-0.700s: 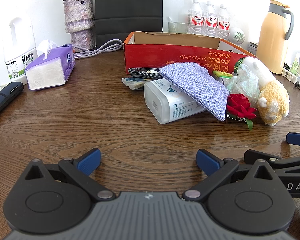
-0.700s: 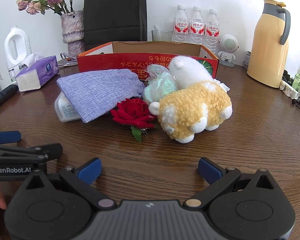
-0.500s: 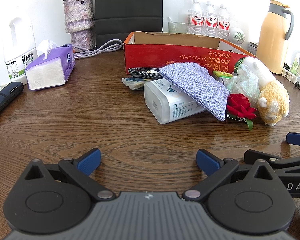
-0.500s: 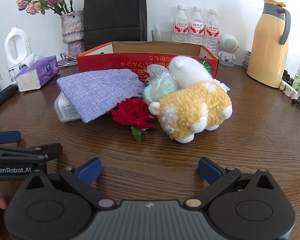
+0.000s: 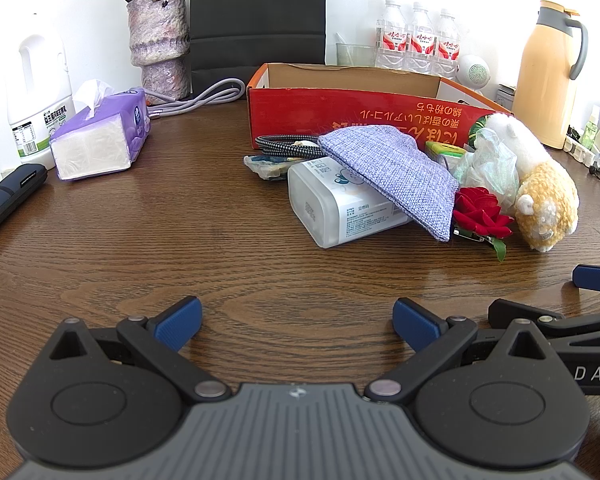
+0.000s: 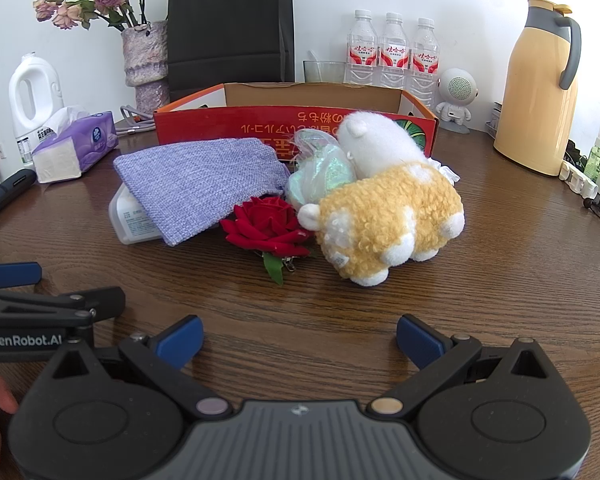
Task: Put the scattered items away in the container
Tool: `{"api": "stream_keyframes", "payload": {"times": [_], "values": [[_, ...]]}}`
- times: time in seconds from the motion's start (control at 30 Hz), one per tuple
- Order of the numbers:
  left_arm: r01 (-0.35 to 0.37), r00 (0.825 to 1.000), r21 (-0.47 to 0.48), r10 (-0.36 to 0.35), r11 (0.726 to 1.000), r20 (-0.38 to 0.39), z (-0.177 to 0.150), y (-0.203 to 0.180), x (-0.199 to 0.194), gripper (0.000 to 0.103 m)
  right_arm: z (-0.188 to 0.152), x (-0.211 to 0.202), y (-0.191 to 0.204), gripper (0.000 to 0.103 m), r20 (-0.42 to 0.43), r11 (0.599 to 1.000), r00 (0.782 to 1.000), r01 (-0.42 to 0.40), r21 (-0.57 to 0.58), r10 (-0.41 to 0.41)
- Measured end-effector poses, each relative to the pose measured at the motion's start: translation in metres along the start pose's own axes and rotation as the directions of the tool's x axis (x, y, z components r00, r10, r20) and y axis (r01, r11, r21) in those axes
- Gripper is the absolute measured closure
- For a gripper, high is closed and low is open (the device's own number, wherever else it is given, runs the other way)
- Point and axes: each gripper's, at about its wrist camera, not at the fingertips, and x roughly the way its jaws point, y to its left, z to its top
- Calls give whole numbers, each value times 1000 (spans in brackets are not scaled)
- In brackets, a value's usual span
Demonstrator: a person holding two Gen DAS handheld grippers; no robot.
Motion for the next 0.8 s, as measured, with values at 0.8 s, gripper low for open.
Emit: {"api": "stream_keyframes", "payload": {"times": [0.8], "values": [[92, 979, 39, -97, 995, 179, 9, 9, -31, 0, -1, -19, -14, 5, 49, 995, 994, -95, 31, 93]]}}
